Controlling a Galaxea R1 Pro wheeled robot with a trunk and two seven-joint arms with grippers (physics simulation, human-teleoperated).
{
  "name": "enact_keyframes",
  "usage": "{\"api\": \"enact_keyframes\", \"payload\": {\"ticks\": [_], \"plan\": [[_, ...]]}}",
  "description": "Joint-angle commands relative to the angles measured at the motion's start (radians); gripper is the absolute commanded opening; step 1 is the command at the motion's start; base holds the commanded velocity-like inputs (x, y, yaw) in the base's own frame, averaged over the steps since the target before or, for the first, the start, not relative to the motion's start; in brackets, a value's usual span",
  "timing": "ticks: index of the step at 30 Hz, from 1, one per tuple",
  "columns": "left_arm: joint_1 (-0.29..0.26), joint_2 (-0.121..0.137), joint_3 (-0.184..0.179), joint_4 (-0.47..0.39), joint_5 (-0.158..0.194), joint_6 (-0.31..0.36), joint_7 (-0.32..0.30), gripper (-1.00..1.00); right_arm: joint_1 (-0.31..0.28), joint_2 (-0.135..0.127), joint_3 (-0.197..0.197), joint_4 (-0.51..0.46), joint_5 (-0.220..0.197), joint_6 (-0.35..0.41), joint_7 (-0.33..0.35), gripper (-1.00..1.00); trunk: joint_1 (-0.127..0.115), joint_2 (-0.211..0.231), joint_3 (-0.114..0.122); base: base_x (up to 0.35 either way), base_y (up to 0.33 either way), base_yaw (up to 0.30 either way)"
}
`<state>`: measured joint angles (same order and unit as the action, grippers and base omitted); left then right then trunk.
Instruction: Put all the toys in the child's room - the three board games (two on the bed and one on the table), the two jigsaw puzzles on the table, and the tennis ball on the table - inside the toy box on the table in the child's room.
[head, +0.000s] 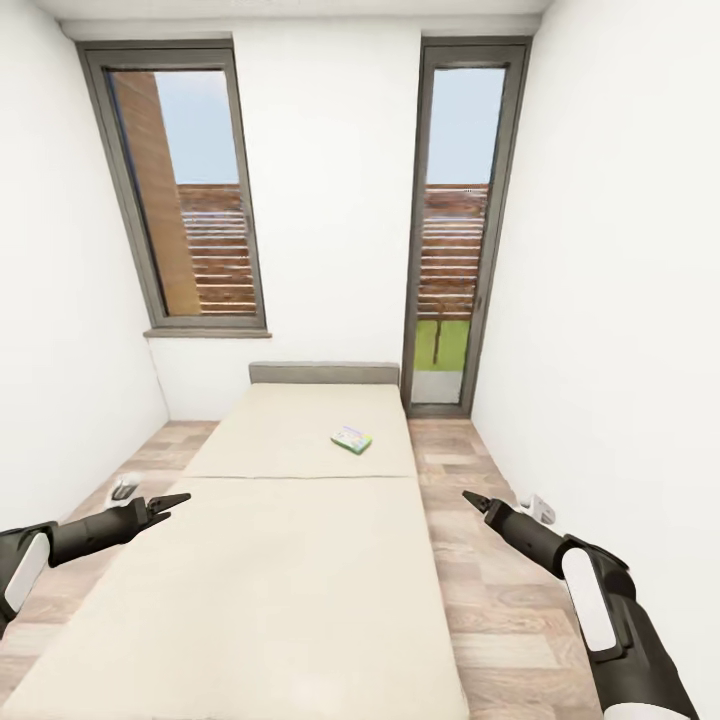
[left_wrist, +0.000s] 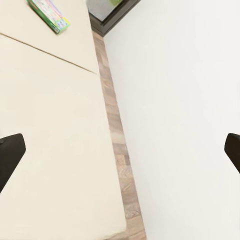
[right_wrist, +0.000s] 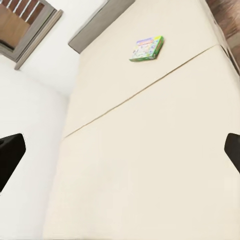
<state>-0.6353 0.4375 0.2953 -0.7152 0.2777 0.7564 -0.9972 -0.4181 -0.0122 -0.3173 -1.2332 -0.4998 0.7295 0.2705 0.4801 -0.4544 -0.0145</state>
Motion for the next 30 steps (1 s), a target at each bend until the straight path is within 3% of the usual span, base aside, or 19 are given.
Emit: {"api": "enact_keyframes", "payload": {"ticks": [1,30], "plan": [[-0.001,0.000,0.001,0.000,0.003,0.006,-0.001,1.00,-0.001,0.000,-0.002,0.000,0.001,0.005,0.005,1.00,0.001,-0.002,-0.001,0.037,-0.284,0.287],[-0.001,0.000,0.001,0.000,0.003,0.006,-0.001,1.00,0.000,0.000,0.008,0.000,0.003,0.005,0.003,1.00,0.001,-0.002,-0.001,0.003,-0.210,0.292]]}}
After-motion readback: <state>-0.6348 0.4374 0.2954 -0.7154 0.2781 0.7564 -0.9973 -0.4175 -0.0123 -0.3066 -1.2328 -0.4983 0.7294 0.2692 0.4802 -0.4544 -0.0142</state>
